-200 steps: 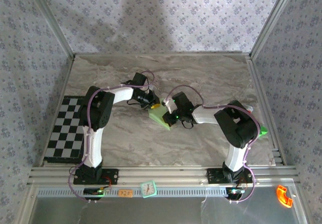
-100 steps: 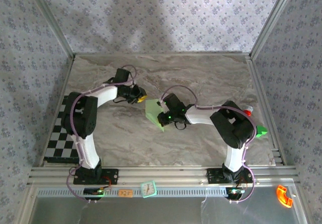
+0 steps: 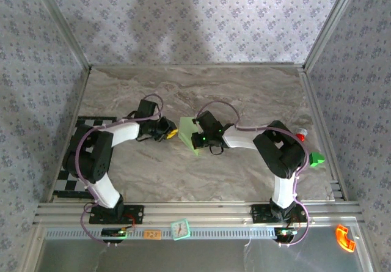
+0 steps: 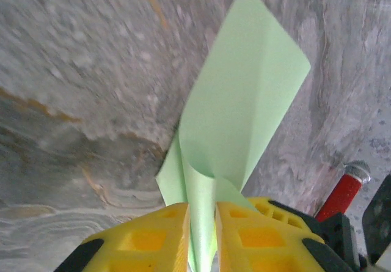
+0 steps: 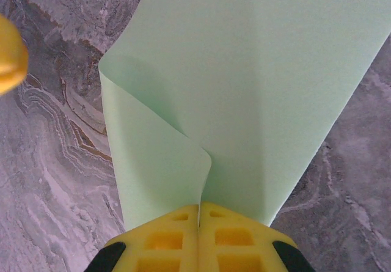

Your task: Fold a paper plane with a square sheet of paper (pick it up from the middle)

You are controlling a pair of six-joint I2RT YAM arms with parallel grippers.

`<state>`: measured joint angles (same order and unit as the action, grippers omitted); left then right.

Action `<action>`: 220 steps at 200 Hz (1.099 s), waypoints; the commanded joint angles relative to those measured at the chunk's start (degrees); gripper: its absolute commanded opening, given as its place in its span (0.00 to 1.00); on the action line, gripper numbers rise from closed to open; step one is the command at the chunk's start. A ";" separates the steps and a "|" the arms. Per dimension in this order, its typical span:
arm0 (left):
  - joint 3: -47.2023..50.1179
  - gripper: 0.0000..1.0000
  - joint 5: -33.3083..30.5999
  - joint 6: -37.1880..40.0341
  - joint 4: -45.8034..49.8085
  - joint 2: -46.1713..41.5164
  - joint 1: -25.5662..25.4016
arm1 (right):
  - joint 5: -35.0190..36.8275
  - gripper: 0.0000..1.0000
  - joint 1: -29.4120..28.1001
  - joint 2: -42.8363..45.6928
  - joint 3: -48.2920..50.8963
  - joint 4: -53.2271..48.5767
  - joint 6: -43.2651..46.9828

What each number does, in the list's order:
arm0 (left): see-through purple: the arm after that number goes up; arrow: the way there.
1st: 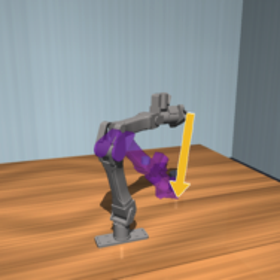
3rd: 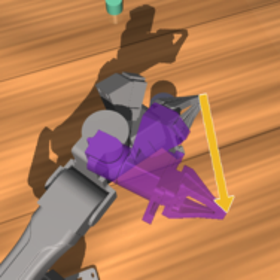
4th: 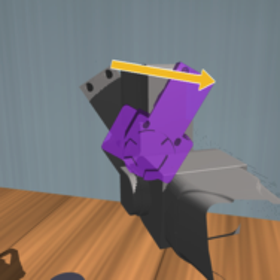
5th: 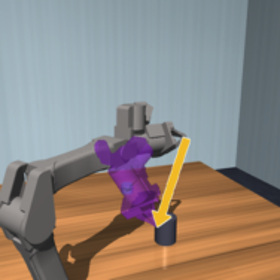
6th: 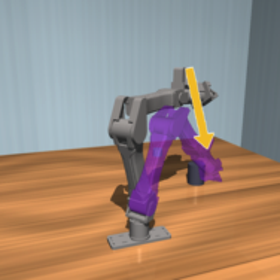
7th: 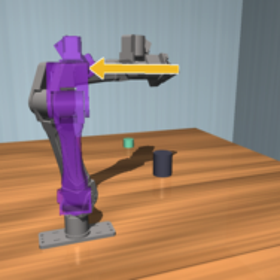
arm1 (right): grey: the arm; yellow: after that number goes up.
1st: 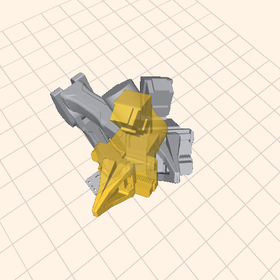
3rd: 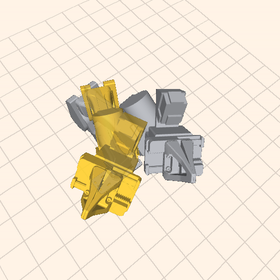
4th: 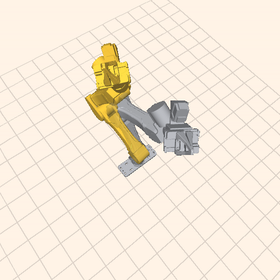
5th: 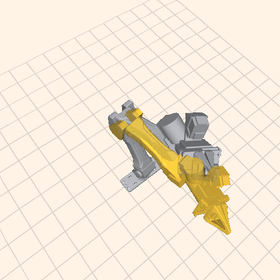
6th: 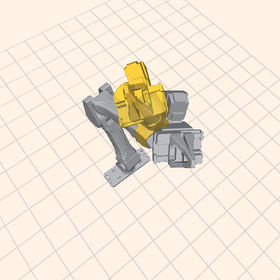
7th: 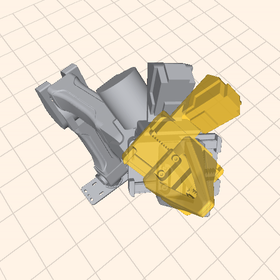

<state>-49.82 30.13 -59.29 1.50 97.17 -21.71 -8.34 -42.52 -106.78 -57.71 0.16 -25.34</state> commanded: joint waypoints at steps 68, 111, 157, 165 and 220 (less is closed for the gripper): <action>0.37 0.09 -4.09 -8.18 -5.54 0.69 -6.76 | 1.54 0.05 0.94 -3.15 0.08 -6.23 -0.15; -1.66 0.09 -3.20 -8.56 -6.42 4.00 -7.74 | 1.22 0.05 0.97 -3.52 -0.17 -6.14 0.03; -2.63 0.08 -2.63 -8.92 -7.12 5.90 -8.29 | 0.65 0.06 0.97 -3.75 -0.11 -6.31 0.03; -2.73 0.08 -2.47 -8.99 -7.03 6.09 -8.37 | 0.69 0.06 1.01 -3.78 -0.04 -6.28 -0.06; -1.27 0.07 -3.57 -9.10 -5.36 6.46 -8.53 | 0.62 0.09 1.10 -3.78 0.25 -6.58 -0.15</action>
<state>-51.11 27.35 -67.64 -4.60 103.15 -29.80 -8.97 -41.98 -107.39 -58.46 -0.03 -25.52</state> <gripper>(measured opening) 0.075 0.085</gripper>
